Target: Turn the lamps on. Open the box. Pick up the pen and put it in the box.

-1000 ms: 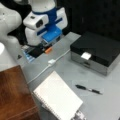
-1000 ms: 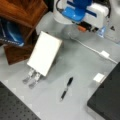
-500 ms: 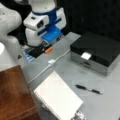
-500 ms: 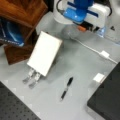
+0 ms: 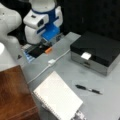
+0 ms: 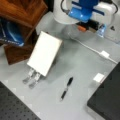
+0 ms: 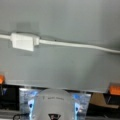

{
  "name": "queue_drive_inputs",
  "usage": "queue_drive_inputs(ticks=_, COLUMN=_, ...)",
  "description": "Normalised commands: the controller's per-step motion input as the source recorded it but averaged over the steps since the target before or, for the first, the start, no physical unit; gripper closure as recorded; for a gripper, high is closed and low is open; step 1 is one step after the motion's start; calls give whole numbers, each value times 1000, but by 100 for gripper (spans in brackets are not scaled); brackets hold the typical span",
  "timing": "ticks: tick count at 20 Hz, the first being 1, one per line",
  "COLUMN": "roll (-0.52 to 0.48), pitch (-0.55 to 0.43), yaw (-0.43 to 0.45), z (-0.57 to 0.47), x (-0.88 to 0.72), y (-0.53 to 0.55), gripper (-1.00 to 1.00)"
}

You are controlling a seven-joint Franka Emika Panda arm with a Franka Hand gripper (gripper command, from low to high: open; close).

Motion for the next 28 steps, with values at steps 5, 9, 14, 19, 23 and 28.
queue_drive_inputs(ticks=5, roll=98, pitch=-39, yaw=-23, z=-190, x=-437, y=342, gripper=-100)
queue_drive_inputs(ticks=9, roll=102, pitch=-98, yaw=-113, z=-225, x=-555, y=400, gripper=-100)
queue_drive_inputs(ticks=14, roll=88, pitch=-74, yaw=-149, z=-213, x=-620, y=329, gripper=-100)
queue_drive_inputs(ticks=19, roll=19, pitch=-88, yaw=-152, z=-265, x=-496, y=171, gripper=-100)
queue_drive_inputs(ticks=23, roll=-24, pitch=-180, yaw=-117, z=-307, x=-406, y=192, gripper=-100)
queue_drive_inputs(ticks=28, roll=-39, pitch=-179, yaw=-98, z=-249, x=-330, y=198, gripper=-100)
